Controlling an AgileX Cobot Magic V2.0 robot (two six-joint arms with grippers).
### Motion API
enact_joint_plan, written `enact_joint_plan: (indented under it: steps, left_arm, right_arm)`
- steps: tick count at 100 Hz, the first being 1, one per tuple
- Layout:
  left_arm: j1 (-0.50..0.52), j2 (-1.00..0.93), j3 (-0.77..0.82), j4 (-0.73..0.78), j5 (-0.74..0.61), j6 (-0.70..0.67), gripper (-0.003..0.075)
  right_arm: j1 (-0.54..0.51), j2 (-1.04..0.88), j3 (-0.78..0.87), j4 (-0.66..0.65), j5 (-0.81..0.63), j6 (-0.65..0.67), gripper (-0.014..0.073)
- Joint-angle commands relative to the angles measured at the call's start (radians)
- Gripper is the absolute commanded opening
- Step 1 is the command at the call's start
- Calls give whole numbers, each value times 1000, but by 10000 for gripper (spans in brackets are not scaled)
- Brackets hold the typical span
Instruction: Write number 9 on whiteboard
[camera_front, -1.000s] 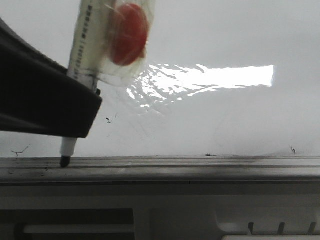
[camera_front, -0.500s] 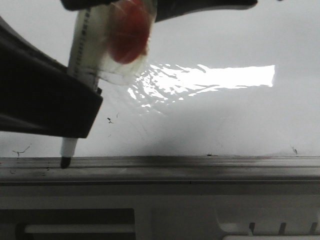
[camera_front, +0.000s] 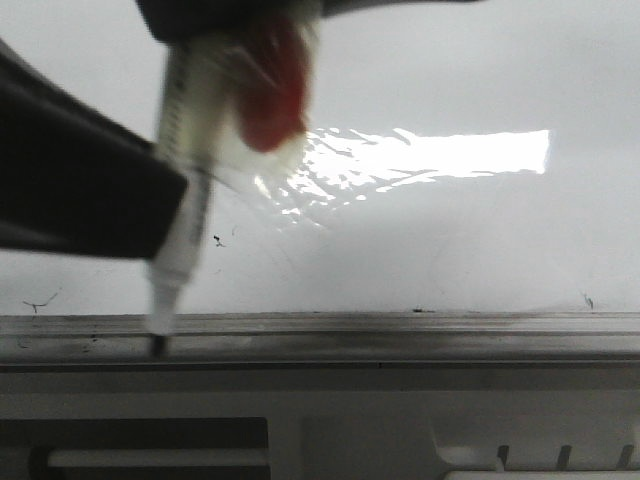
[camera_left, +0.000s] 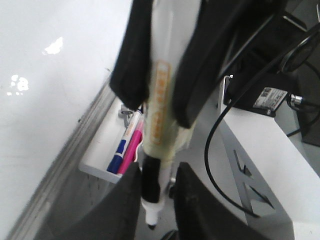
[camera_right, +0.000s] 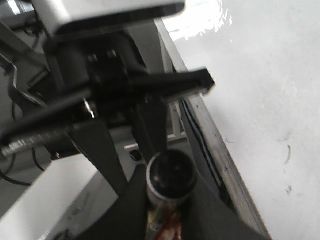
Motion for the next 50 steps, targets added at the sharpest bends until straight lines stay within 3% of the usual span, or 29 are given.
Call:
enact_joint_plan:
  steps: [1,7,12,30,39,50]
  left_arm:
    - [36,-84,-32,-48,24,-76,331]
    - [71,-154,-32,-1,29,-156,432]
    - [105,-214,-32,57,29,-220,467]
    - [197,-421,-32,203,19,-374,461]
    - [238,-487,-32,238,-4,-429,461]
    - [282,-524,-32,256,-7,-456,461]
  right_arm:
    - [-2,-34,-40,-130,-40,94,-69]
    - [-2,-52,-67,-281,-33,204,-65]
    - [-2,-63,-98,-408,-10,315,-64]
    - [-2,-67,-264,-937,209,770,-62]
    - [-2,-67,-340,-1083,324,854,-60]
    - [-2,-99,-396,-1134,347,866,-39]
